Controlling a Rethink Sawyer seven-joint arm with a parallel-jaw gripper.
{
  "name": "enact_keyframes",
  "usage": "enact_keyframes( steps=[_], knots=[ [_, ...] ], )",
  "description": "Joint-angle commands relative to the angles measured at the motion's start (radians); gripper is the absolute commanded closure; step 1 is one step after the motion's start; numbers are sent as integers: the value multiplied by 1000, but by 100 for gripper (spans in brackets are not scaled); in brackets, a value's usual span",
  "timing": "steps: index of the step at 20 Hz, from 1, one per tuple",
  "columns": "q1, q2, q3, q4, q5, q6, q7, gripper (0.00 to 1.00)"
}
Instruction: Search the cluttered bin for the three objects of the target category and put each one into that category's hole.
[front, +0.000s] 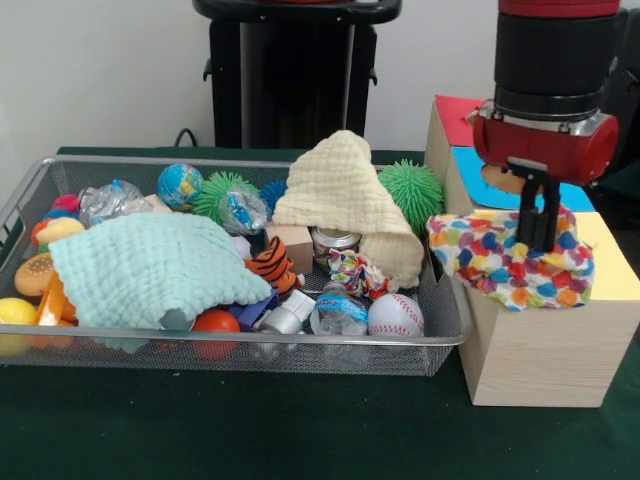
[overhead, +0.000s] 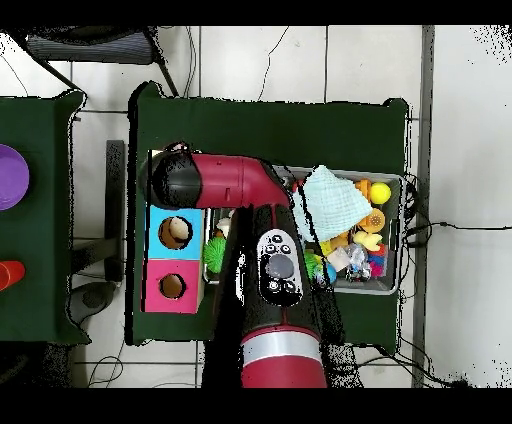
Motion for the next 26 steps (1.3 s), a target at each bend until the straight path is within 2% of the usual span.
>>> enact_keyframes(
  steps=[1,3,5,12,17,26],
  knots=[
    [-13,77,-33,45,-39,131,31,100],
    [-11,92,-28,54,-32,136,27,100],
    [-24,106,-1,63,-13,191,6,100],
    [-58,141,88,119,40,175,-12,100],
    [-116,133,200,202,121,207,-53,100],
    [-182,124,305,258,184,178,-83,100]
  ],
)
